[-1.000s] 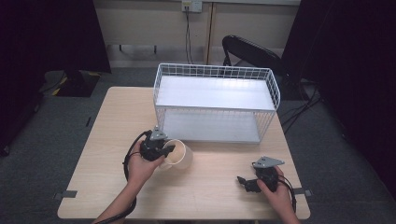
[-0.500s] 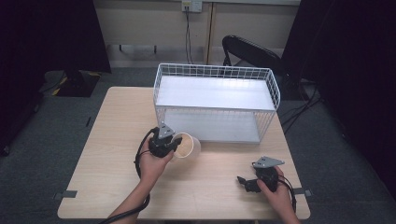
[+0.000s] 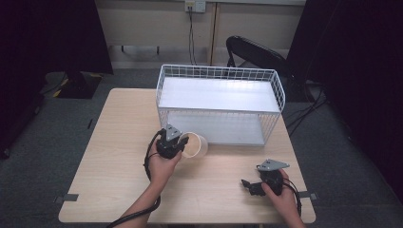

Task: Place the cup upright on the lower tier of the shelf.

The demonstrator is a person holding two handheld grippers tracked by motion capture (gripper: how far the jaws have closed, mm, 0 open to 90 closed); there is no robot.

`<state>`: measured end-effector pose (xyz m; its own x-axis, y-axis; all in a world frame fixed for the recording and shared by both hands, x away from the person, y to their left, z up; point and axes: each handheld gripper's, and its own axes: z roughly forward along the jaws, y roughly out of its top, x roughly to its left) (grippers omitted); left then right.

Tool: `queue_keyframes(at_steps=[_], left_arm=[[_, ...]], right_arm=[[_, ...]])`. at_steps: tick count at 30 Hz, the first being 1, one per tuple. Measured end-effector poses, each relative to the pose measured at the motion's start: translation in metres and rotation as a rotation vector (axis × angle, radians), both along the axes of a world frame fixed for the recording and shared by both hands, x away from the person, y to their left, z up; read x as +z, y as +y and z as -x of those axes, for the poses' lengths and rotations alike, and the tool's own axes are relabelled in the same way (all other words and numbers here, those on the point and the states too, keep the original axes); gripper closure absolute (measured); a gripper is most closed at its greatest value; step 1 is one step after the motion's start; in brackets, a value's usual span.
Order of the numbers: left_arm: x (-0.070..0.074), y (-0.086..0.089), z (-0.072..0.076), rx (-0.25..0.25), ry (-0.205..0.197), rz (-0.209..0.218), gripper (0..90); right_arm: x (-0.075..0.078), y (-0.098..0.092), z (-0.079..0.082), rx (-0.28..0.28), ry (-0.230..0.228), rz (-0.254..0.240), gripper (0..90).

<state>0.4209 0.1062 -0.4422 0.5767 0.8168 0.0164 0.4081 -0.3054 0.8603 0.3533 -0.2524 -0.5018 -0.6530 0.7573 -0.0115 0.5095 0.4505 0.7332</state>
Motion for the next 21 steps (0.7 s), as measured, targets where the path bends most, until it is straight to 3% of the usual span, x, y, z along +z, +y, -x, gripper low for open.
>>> queue_keyframes(at_steps=[7,21], left_arm=[[0.0,-0.004,-0.007,0.024,-0.017,0.018,83.0],[0.0,-0.014,-0.018,0.076,-0.053,0.001,83.0]], right_arm=[[0.0,0.0,0.0,0.0,0.001,-0.001,11.7],[0.0,0.0,0.0,0.0,0.0,-0.001,11.7]])
